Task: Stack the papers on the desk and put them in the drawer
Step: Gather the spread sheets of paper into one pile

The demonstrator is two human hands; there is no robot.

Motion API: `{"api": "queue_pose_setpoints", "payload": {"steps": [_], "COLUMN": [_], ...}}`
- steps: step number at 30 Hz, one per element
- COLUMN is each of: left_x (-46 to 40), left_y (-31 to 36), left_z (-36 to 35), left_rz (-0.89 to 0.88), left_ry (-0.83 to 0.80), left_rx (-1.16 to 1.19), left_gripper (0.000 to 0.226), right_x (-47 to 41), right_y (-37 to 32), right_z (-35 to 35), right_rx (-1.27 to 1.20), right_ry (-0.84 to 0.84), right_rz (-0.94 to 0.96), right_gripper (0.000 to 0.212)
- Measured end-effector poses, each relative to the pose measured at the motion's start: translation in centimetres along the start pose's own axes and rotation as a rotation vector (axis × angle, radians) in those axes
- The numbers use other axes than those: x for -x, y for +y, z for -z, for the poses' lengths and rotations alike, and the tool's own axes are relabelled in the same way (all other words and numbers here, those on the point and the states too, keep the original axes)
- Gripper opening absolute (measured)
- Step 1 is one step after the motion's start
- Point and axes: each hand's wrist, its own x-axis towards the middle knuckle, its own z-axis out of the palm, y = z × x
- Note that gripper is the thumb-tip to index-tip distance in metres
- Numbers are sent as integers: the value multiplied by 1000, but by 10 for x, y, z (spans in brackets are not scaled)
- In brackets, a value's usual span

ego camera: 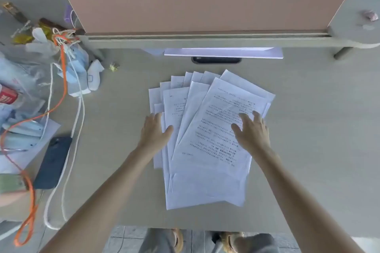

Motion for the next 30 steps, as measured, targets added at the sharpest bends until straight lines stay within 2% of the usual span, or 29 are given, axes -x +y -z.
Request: {"api": "queue_pose_setpoints", "payload": {"steps": [4,6,11,14,18,23,27,30], "left_x": [-16,-24,-44,-48,-47,-28,-11,-12], "left_y": [-20,-25,-42,-51,-51,-37,-33,-41], "left_z": [-28,-40,-65,-75,-79,-70,-60,-58], "left_rz": [47,25,-115,-110,-104,-141,-125,-158], "left_ry": [75,154,379,452,430,397,308,298], "left_rx": [23,20,-189,-274,-281,-10,219,191], "left_gripper": [76,76,66,65,77,65,58,67], "right_x": [-16,-25,-31,-30,-25,-13,1,4], "right_y": [19,27,39,43,41,33,30,38], "right_z": [-31,-53,-89,-99,-107,-108,-106,-94], "right_rx": [32,53,98,80,186,205,129,-15], "right_ry": [123,155,329,404,446,423,367,331], "right_rz": [-132,-129,-53,-67,-42,-1,41,20], "right_gripper": [61,66,67,68,73,73,74,79]}}
